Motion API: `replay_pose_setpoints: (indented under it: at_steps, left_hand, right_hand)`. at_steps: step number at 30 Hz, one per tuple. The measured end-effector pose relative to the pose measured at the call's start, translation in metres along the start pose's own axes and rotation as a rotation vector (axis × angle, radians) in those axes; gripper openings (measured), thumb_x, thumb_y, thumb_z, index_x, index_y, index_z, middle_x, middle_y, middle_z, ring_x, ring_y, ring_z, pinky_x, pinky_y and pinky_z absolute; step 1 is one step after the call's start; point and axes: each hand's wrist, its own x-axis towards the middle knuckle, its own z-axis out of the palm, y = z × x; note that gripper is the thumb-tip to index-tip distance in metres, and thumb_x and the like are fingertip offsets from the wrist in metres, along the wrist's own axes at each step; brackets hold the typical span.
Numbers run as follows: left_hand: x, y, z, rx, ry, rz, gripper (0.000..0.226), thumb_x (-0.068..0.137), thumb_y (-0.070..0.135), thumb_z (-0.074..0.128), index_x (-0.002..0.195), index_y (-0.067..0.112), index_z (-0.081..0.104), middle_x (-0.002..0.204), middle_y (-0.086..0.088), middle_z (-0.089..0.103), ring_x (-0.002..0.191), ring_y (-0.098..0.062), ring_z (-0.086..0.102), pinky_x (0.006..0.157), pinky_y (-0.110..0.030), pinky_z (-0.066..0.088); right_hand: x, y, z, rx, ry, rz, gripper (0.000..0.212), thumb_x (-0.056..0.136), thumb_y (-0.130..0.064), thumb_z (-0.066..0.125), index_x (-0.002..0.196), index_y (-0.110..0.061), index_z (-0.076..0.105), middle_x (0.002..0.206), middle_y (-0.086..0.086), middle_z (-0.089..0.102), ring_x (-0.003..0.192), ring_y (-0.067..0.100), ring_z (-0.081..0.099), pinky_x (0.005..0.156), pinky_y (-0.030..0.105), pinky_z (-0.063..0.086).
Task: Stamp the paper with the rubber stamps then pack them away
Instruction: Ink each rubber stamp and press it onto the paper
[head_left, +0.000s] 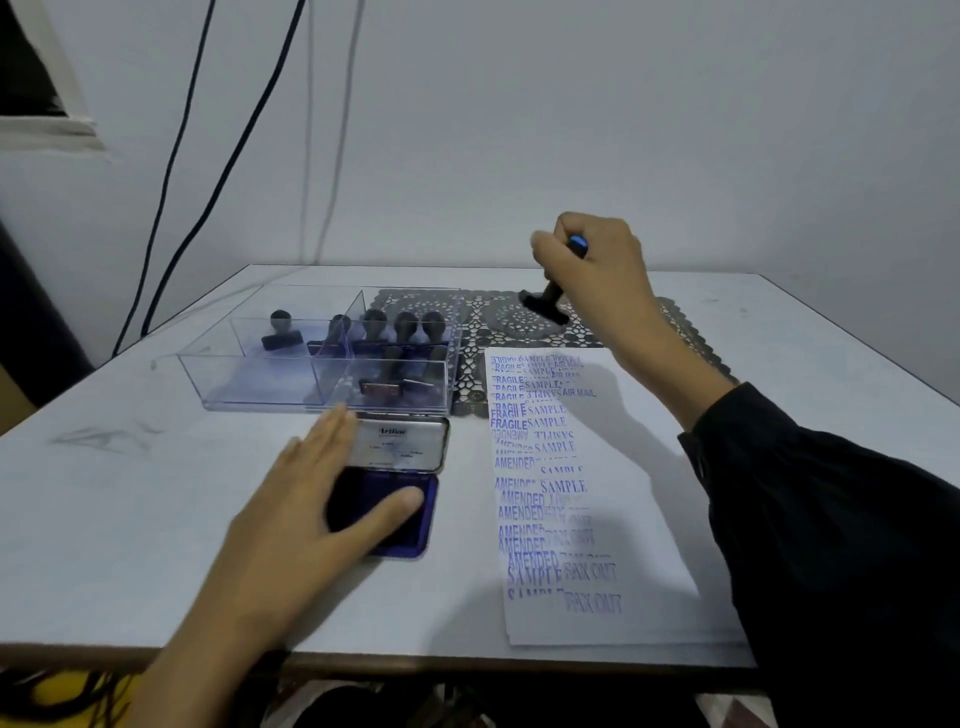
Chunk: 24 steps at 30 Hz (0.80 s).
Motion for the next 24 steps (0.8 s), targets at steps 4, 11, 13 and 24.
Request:
replay_pose_setpoints:
  at_steps: [4, 11, 13, 24]
  left_hand:
    - [-0.007, -0.026, -0.025, -0.09, -0.025, -0.169, 0.117, 0.042, 0.097, 0.045, 0.145, 0.049, 0.022, 0.147, 0.037, 0.013, 0.141, 0.004, 0.01, 0.118, -0.039, 0.016]
    - [-0.017, -0.024, -0.029, 0.104, -0.152, -0.199, 0.131, 0.035, 0.102, 0.035, 0.149, 0.045, 0.004, 0.151, 0.033, 0.0, 0.132, 0.012, -0.001, 0.116, -0.032, 0.017]
    - [-0.016, -0.021, -0.03, 0.178, -0.177, -0.192, 0.134, 0.034, 0.101, 0.029, 0.15, 0.041, 0.0, 0.152, 0.031, -0.005, 0.128, 0.013, -0.006, 0.116, -0.031, 0.015]
    - [-0.013, -0.029, -0.026, 0.296, -0.195, -0.107, 0.124, 0.043, 0.102, 0.017, 0.15, 0.041, 0.005, 0.156, 0.024, -0.004, 0.126, 0.017, -0.014, 0.114, -0.023, 0.006]
  right_hand:
    - [-0.023, -0.019, 0.024, 0.021, -0.125, -0.039, 0.037, 0.088, -0.022, 0.056, 0.055, -0.024, 0.041, 0.05, -0.008, 0.043, 0.052, 0.014, 0.048, 0.058, 0.029, 0.036]
    - [-0.075, -0.032, 0.09, -0.206, -0.446, -0.135, 0.036, 0.09, -0.033, 0.053, 0.058, -0.021, 0.043, 0.052, -0.006, 0.044, 0.058, 0.02, 0.05, 0.054, 0.027, 0.034]
    - [-0.085, -0.038, 0.103, -0.236, -0.494, -0.172, 0.035, 0.091, -0.034, 0.052, 0.059, -0.021, 0.045, 0.054, -0.004, 0.047, 0.062, 0.024, 0.053, 0.055, 0.029, 0.033]
    - [-0.11, -0.042, 0.125, -0.373, -0.374, -0.361, 0.021, 0.094, -0.027, 0.046, 0.083, -0.014, 0.059, 0.065, 0.001, 0.045, 0.062, 0.027, 0.042, 0.046, 0.029, 0.015]
